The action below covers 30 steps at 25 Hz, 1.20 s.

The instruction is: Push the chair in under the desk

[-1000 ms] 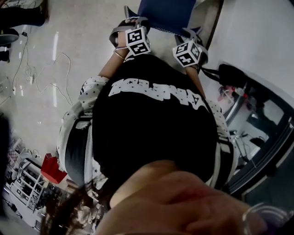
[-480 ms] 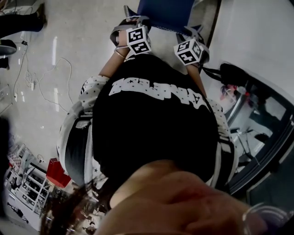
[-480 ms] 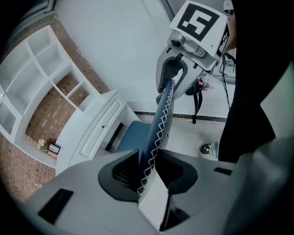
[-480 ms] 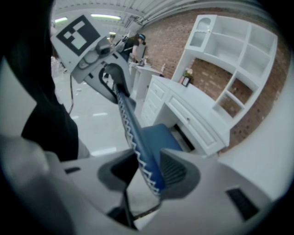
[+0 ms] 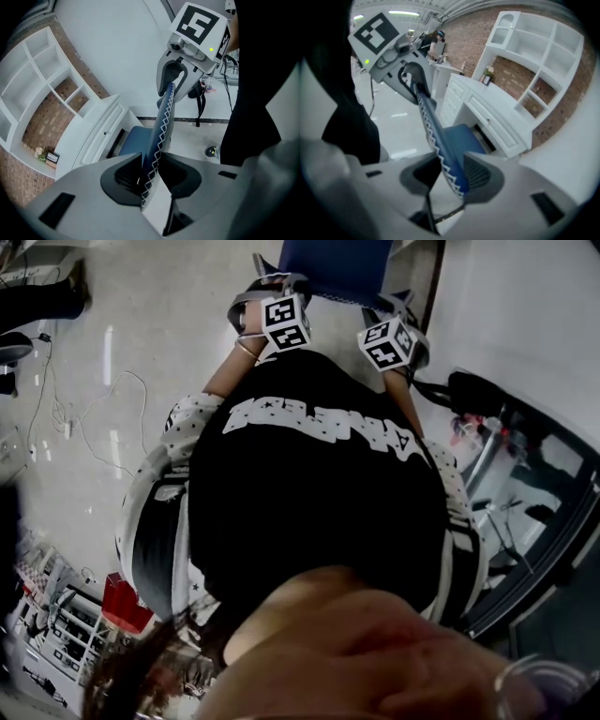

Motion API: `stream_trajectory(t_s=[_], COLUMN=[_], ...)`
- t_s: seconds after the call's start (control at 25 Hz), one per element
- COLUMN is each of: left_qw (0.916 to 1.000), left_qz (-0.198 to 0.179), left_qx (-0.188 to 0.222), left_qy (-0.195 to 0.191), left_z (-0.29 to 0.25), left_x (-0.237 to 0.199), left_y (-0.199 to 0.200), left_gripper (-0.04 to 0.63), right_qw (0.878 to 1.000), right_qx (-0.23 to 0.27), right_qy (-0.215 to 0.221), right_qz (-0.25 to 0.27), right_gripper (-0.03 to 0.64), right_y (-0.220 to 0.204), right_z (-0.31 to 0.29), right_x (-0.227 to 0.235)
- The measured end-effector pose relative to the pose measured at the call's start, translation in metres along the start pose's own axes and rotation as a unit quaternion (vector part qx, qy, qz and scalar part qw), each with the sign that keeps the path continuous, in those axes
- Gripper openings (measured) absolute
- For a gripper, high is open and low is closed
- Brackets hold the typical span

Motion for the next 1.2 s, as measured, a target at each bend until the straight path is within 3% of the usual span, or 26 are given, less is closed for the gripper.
stream_trajectory(t_s=[0.2, 0.68, 1.2], left_qw=[1.0, 0.9996, 0.9981], left_qz=[-0.004, -0.009, -0.037], left_qx=[0.003, 0.018, 0.037], left_qy=[0.0, -0.022, -0.033], left_z=[-0.002, -0.015, -0.013], left_x=[-0.012, -0.074, -0.071], left_y=[0.002, -0.044, -0.028], left_gripper=[0.14, 0.141, 0.14], right_qw=[1.0, 0.999, 0.998], right_qx=[-0.006, -0.035, -0.05], right_qy=[-0.003, -0.006, -0.028], right_qz=[-0.003, -0.013, -0.036], right_gripper=[0.16, 0.161, 0.163], right_y=[0.006, 0.062, 0.051], right_z=[-0.005, -0.057, -0.045], right_x=[0.008, 0.015, 0.02])
Point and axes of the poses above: the fingertips, and each gripper's own axes: z backward along the fingers, x to its right, y out of its top, the point moved 10 cm from there along z, backward along the fingers, and after that the axes turned 7 degrees about -y, right-handed, at the moved point
